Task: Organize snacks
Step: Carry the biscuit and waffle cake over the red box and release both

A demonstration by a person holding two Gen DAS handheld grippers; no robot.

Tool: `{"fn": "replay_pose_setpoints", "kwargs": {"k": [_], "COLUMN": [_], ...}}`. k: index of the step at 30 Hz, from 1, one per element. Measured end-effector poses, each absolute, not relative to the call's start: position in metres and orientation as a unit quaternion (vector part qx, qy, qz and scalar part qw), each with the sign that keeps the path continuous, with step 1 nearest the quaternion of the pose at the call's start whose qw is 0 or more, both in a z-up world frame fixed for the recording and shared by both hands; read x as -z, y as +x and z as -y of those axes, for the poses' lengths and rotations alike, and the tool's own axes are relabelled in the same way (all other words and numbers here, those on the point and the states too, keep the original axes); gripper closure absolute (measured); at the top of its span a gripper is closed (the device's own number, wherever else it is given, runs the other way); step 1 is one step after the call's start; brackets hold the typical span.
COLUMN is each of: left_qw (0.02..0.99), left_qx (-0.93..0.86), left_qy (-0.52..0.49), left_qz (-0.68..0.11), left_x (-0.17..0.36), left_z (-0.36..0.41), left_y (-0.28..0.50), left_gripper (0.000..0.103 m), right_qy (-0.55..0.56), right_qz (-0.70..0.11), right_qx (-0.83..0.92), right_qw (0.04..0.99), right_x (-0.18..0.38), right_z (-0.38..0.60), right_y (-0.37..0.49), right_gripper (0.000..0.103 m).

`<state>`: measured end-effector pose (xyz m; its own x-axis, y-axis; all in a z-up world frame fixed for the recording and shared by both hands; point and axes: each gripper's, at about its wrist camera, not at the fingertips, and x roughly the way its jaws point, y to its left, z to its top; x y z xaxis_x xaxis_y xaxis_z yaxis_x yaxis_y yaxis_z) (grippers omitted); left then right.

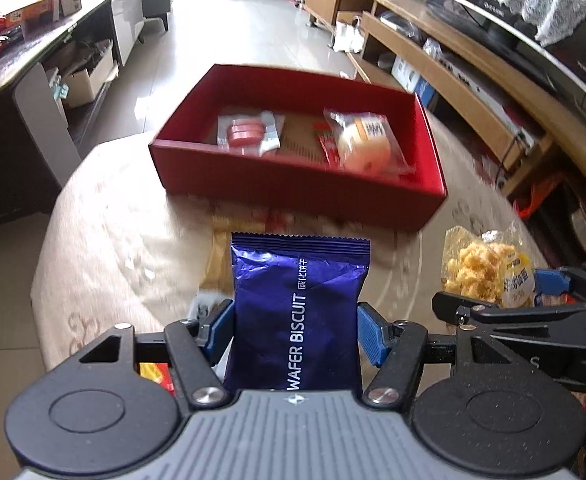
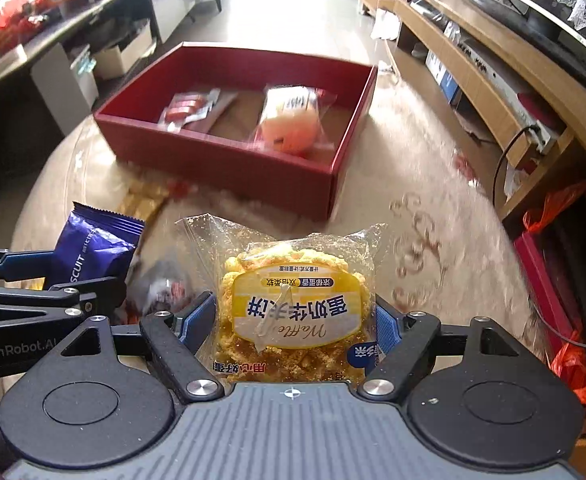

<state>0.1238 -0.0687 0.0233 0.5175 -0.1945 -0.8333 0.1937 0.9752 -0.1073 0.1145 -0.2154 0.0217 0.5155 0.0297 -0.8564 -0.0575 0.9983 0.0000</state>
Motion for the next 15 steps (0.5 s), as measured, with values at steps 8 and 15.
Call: {"fn": "replay_pose_setpoints", "kwargs": {"k": [8, 15], "left_qw": [0.884, 0.893], "left_qx": [0.1, 0.092], "left_qy": [-0.011, -0.019], "left_qz": [-0.457, -0.44], "left_x": [-0.042, -0.053], "left_z": [0.071, 0.074], "left_y": [0.161, 0.199], "left_gripper": [0.043, 0.043], "right_qy": [0.009, 0.026], "right_qz": [-0.473, -0.46], "right_qx": [-0.017, -0.012], "right_qw": [0.881, 0.887], "right_x": [-0.034, -0.042], "right_z": [0.22, 0.224], "right_y": [0.149, 0.181], "right_gripper": [0.02, 0.02]}}
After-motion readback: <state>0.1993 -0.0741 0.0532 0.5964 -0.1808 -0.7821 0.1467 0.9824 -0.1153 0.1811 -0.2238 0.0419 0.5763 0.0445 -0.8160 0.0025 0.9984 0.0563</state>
